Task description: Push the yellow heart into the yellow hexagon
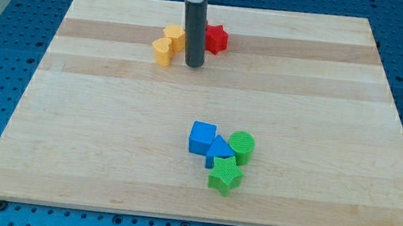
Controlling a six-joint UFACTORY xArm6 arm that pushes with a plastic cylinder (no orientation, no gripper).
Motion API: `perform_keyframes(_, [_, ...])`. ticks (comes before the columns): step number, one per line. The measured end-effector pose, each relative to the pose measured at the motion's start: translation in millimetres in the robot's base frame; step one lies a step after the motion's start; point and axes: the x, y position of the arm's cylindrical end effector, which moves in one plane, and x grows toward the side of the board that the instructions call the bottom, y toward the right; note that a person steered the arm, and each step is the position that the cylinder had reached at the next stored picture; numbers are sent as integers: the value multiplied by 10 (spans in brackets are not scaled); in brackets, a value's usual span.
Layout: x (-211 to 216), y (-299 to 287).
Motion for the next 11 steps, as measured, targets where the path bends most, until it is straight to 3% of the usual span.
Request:
perform_keyframes(2, [131,-490])
perform_keyframes(11, [-222,-436])
